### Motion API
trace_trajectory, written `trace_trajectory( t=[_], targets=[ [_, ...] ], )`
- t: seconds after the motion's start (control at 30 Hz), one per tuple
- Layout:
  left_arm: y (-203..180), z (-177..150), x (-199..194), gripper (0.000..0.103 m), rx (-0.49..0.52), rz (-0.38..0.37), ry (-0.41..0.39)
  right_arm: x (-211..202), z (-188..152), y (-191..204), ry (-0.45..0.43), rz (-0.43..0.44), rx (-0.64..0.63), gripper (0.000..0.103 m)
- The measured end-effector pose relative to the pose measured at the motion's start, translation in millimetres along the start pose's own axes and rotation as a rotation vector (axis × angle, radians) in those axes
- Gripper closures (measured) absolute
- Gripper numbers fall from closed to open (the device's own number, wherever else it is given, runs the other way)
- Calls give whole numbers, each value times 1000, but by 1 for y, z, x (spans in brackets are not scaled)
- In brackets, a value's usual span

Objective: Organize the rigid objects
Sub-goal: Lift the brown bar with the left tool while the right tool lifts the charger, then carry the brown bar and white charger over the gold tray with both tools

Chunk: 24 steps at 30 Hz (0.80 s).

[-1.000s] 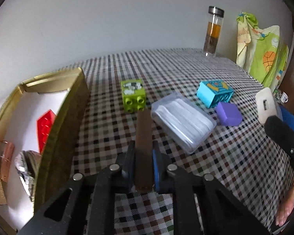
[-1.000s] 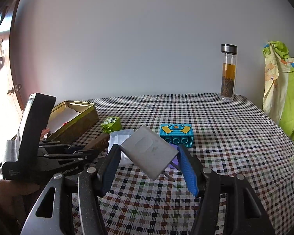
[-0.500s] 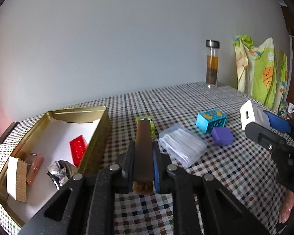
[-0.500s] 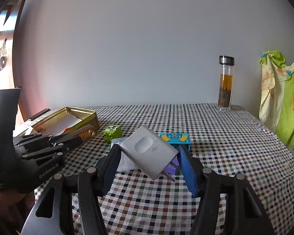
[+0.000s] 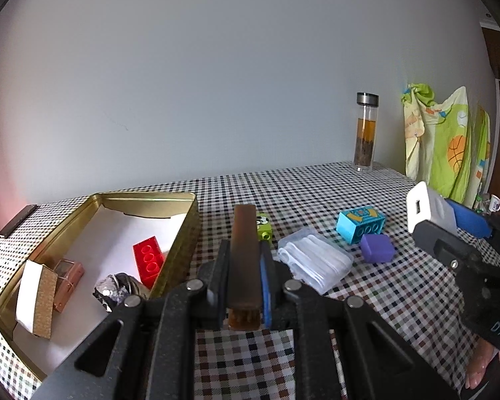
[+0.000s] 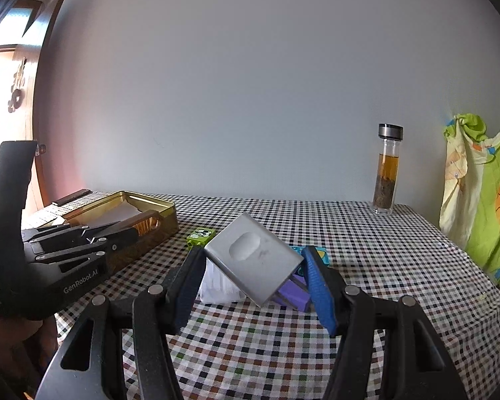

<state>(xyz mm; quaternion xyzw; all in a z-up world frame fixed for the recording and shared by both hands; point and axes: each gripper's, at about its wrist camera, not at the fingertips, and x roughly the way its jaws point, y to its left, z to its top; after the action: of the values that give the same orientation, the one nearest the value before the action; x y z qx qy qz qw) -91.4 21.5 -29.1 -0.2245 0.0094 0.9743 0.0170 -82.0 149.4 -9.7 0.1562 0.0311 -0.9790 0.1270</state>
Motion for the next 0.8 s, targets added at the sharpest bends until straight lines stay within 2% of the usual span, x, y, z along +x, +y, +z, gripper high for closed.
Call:
trace_trajectory(
  t=[0.47,0.8],
  targets=[
    [26,-8,-23,90,-58,35,-54,10,3,45,23,86,-48,41],
    [45,-11,-32,90,-94,51,-68,21,4,61,43,129,-47,41]
  ],
)
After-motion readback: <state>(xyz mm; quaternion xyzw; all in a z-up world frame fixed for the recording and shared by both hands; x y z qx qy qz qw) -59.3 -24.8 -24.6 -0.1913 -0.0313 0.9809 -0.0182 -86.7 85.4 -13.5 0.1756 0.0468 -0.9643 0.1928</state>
